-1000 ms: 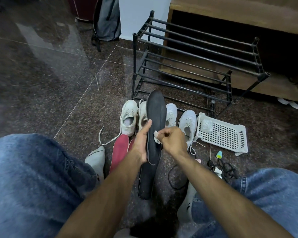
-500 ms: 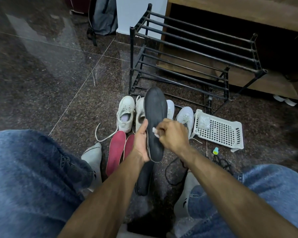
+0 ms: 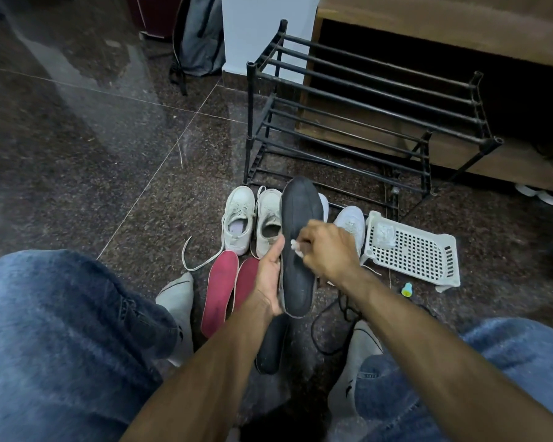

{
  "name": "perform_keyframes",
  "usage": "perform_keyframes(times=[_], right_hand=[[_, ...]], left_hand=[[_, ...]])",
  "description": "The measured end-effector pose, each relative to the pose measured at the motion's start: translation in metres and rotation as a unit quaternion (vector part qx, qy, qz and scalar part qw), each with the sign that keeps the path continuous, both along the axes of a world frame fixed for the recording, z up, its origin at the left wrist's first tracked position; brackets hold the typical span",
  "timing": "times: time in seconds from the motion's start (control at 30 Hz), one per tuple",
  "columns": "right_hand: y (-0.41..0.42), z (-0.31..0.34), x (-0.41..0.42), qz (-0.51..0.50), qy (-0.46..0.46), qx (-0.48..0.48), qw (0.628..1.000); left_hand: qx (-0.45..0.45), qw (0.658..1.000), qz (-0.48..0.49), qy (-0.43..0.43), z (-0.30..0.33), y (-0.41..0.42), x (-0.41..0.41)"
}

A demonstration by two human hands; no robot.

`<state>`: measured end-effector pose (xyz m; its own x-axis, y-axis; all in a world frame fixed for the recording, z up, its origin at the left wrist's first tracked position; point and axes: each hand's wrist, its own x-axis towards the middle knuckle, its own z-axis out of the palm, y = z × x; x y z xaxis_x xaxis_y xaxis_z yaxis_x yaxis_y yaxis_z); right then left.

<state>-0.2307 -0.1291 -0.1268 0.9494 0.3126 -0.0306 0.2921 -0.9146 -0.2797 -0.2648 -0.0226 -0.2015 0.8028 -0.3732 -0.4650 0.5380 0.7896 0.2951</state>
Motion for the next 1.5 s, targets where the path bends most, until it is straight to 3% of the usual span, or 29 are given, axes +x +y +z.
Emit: perform_keyframes(times=[0.1, 0.2, 0.27, 0.37, 0.47, 0.57, 0.73, 0.8, 1.03, 1.13, 1.3, 1.5], right_hand=[[0.006, -0.001, 0.0, -0.022, 0.013, 0.023, 0.999], [0.011, -0.001, -0.033, 0.074, 0.119, 0.105, 0.984], [0.006, -0.001, -0.043, 0.116, 0.151, 0.102, 0.976], [0.003, -0.001, -0.026, 0.118, 0.095, 0.042, 0.987], [0.002, -0.001, 0.001, 0.038, 0.034, -0.006, 0.999], [0.005, -0.003, 0.006, -0.016, 0.03, 0.004, 0.999], [0.002, -0.006, -0.033, 0.119, 0.151, 0.035, 0.981], [-0.003, -0.006, -0.032, 0.136, 0.161, 0.015, 0.978], [-0.005, -0.01, 0.016, -0.028, 0.066, -0.021, 0.997], [0.001, -0.015, 0.005, -0.027, 0.07, -0.036, 0.997], [-0.008, -0.025, -0.019, 0.068, 0.13, -0.083, 0.986], [-0.016, -0.018, 0.009, -0.034, 0.075, -0.071, 0.994]], left_hand=[[-0.001, 1.0, 0.011, 0.002, -0.002, 0.002, 0.001], [-0.016, 0.999, 0.033, 0.002, -0.004, 0.013, 0.007], [-0.008, 1.0, 0.025, 0.001, -0.007, 0.013, 0.008], [-0.009, 1.0, 0.024, 0.004, -0.011, 0.008, 0.007], [0.015, 1.0, 0.001, 0.008, -0.006, 0.002, 0.001], [0.036, 0.999, -0.002, 0.007, -0.006, 0.002, -0.001], [0.021, 0.999, 0.025, 0.024, -0.013, 0.01, 0.005], [0.028, 0.999, 0.009, 0.023, -0.013, 0.008, 0.006], [0.056, 0.998, -0.034, 0.025, -0.005, -0.001, 0.004], [0.058, 0.998, -0.034, 0.014, -0.011, 0.003, 0.003], [0.073, 0.996, -0.039, 0.031, -0.021, 0.002, -0.005], [0.096, 0.993, -0.069, 0.024, -0.018, -0.014, -0.007]])
